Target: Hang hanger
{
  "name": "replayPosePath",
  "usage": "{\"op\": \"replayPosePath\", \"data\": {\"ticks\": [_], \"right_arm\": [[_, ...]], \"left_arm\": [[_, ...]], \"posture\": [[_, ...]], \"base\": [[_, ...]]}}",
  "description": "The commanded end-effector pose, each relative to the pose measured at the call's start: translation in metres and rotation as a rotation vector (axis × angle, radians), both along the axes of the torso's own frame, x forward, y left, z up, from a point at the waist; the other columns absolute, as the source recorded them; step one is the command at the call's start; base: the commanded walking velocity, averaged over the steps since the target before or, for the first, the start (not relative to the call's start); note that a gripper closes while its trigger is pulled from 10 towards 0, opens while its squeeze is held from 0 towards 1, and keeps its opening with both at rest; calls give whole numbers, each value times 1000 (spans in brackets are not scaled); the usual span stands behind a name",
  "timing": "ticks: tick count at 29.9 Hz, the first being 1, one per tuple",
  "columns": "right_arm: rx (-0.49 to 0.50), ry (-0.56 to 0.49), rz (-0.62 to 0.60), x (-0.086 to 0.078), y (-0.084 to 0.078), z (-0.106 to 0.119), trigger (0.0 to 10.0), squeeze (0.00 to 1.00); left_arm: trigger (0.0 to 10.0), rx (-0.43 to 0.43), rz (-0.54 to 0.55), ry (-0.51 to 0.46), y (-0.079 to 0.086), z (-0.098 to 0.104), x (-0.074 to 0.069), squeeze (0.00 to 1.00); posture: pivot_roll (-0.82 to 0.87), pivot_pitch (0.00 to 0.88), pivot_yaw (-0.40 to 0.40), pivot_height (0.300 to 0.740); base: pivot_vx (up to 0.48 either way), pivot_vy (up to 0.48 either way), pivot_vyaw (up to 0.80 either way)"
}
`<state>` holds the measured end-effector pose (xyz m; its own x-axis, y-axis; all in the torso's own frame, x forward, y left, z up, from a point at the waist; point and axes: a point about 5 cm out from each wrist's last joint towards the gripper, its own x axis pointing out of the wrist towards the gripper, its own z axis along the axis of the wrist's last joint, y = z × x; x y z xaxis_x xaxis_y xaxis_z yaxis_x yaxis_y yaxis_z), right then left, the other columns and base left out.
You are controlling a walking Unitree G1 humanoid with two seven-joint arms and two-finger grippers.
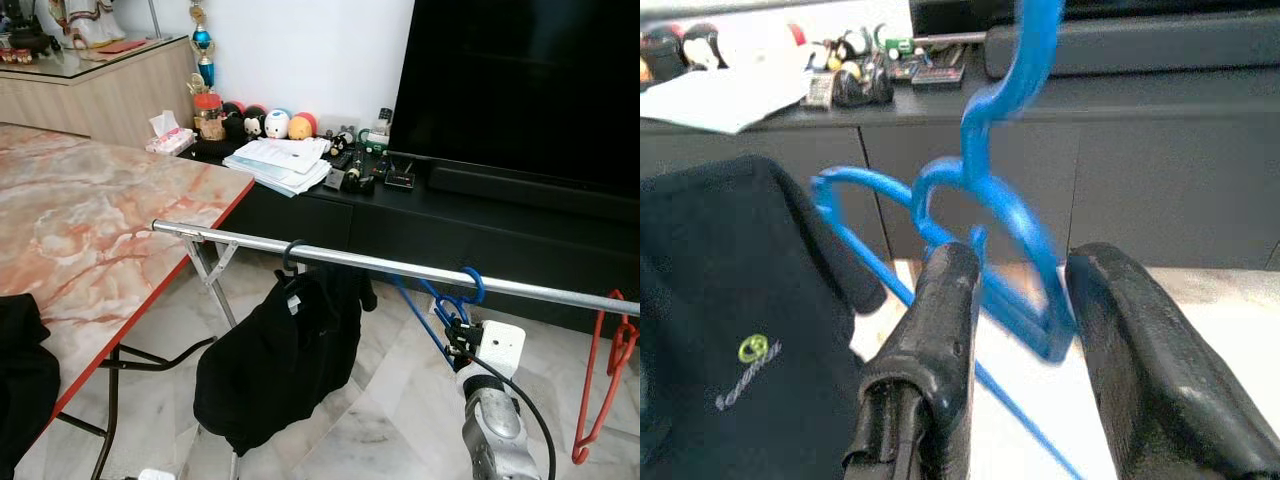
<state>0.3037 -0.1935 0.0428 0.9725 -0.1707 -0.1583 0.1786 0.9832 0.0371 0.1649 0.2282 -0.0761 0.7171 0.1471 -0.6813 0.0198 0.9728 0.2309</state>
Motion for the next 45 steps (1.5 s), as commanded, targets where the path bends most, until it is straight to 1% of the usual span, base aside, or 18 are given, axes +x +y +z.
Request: {"op": "replayPosePath", "data": {"ticks": [1,3,5,10,13,18,22,25,38,45], "right_arm": [[-15,-10,25,-6,4,-1,10000,0],[-16,-11,31,-9,5,-2,10000,0],[-14,-24,35,-17,5,-3,10000,0],[0,-44,37,-22,5,-2,10000,0],[2,-46,42,-24,8,-2,10000,0],[17,-57,38,-18,11,3,10000,0],[18,-64,41,-18,11,4,10000,0],[7,-39,40,-21,11,0,10000,0],[16,-43,21,-22,11,1,10000,0],[36,-22,-15,-22,6,-4,10000,0]], "left_arm": [[10000,-7,-4,-2,-3,-1,-2,0],[10000,-10,15,5,-3,-2,-3,0],[10000,-27,57,14,-3,-4,-8,0],[10000,-40,70,16,-3,-6,-11,0],[10000,-53,77,8,-3,-5,-10,0],[10000,-63,72,-8,-4,-3,-4,0],[10000,-66,74,-9,-5,-2,-3,0],[10000,-67,76,-5,-6,-3,-3,0],[10000,-64,69,11,-8,-5,-5,0],[10000,-68,68,12,-9,-5,-5,0]], "posture": [[86,0,-15,740],[86,0,-15,740],[73,2,-17,740],[71,0,-19,740],[70,0,-17,740],[66,0,-18,740],[73,0,-19,740],[72,0,-18,740],[76,0,-22,740],[75,0,-25,740]], "base": [[0,0,0],[0,0,0],[0,0,0],[0,0,0],[0,0,0],[-234,0,0],[-310,0,0],[-320,0,0],[-325,0,0],[-324,0,0]]}}
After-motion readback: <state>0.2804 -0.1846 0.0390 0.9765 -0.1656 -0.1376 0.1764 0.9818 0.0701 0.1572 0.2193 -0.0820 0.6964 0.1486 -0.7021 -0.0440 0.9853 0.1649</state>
